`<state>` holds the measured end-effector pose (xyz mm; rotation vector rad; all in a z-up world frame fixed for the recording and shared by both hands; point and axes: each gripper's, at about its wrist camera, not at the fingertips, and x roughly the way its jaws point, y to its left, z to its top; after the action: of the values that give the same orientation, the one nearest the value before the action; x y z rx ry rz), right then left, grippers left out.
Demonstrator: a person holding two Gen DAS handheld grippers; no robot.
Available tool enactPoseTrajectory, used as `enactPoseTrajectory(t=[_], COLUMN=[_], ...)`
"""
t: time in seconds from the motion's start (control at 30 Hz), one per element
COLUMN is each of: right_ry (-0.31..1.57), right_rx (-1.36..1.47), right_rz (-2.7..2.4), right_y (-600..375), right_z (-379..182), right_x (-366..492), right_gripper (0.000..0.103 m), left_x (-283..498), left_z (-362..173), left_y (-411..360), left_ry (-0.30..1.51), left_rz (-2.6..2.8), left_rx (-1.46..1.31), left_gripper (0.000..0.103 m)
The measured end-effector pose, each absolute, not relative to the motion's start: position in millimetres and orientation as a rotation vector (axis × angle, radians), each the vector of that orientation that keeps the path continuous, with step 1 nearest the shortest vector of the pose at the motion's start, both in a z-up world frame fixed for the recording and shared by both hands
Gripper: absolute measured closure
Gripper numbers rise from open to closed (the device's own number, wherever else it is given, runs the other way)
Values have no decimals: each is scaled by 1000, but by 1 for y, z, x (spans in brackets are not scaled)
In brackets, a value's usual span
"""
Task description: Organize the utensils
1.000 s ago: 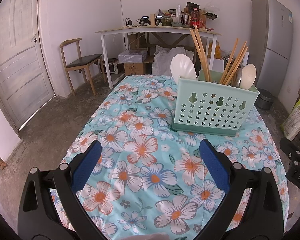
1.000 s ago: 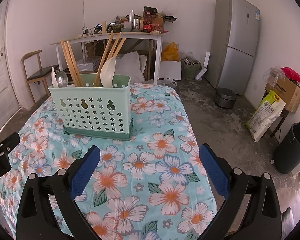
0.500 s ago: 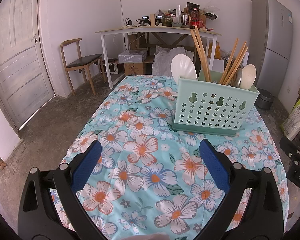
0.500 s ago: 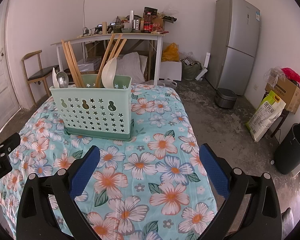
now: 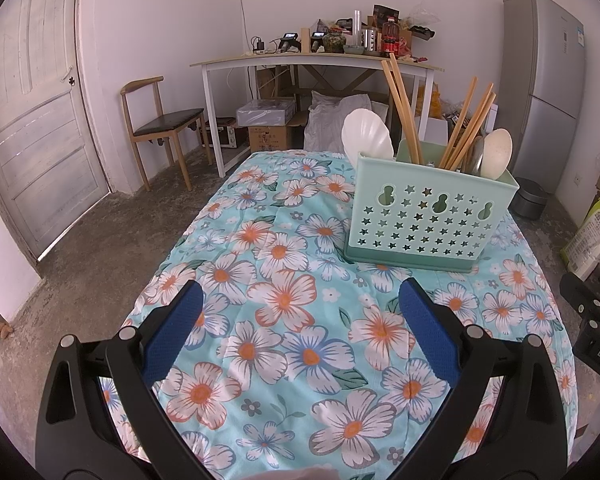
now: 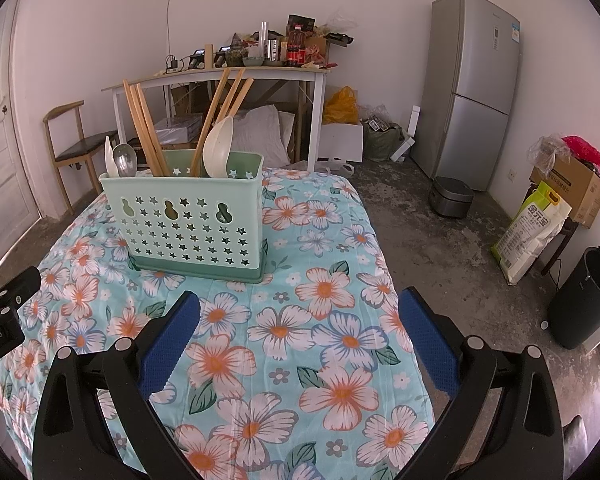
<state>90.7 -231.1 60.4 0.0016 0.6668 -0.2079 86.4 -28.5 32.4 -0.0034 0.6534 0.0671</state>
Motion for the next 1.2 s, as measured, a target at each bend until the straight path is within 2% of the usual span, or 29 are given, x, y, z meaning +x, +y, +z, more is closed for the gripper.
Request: enactPoseTrajectory(t=[1.2], right_ry=[664], right_rx=[1], right_rz=[-199], right_y=[-227], right_z=[64], right_x=[94], right_gripper=[7], left_x=[87], left_z=[32], left_y=[-28], left_ry=[653], left_rz=[67], left_rx=[-3], left_gripper=[8])
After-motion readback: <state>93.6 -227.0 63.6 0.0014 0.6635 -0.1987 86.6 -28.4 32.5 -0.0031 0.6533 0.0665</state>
